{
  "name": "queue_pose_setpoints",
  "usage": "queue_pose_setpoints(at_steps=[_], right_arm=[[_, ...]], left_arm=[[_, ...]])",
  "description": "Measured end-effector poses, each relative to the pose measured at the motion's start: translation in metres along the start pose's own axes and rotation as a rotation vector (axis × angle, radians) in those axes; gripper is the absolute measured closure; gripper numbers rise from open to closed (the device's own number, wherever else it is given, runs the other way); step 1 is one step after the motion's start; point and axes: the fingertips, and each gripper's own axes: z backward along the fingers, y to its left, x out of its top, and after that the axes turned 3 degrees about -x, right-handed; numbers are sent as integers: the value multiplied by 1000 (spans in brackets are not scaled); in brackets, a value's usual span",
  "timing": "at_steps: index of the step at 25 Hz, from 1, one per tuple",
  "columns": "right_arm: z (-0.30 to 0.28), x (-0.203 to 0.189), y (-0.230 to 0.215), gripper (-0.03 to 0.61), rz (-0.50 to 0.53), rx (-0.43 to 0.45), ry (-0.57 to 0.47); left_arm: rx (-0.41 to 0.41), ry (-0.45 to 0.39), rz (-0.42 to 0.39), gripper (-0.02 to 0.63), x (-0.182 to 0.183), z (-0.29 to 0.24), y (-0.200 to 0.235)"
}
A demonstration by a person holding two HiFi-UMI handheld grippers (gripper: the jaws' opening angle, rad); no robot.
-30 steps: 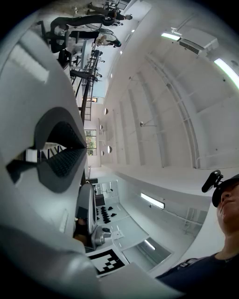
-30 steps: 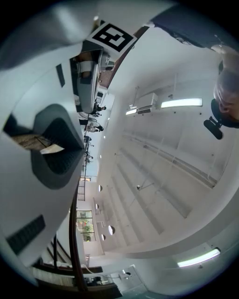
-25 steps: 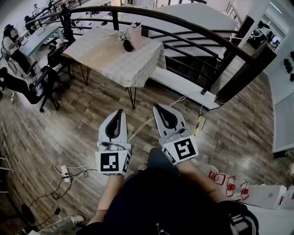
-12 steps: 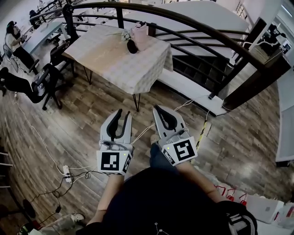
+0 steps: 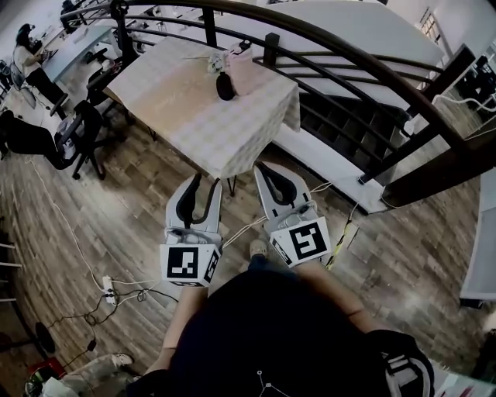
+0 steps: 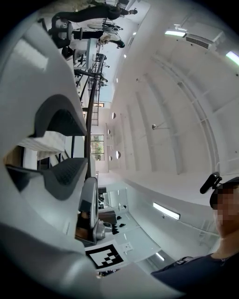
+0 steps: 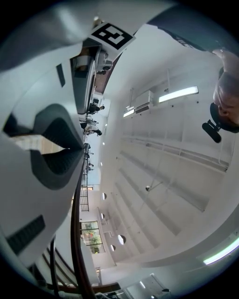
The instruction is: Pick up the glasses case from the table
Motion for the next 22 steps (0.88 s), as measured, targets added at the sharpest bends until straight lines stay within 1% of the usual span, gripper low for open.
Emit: queue_pose_setpoints(at_steps=[7,15,22], right_arm=[[-34,-12,-38,568,-23,27,-7],[-52,-21,-59,568,-23,36,-2],[-60,-23,-77,568,-27,35,-12]], left_arm=[[45,10,0,453,-7,-42,11],[71,17,-2,448,-14,-68,22],[85,16,-9,448,-13,-85,23]])
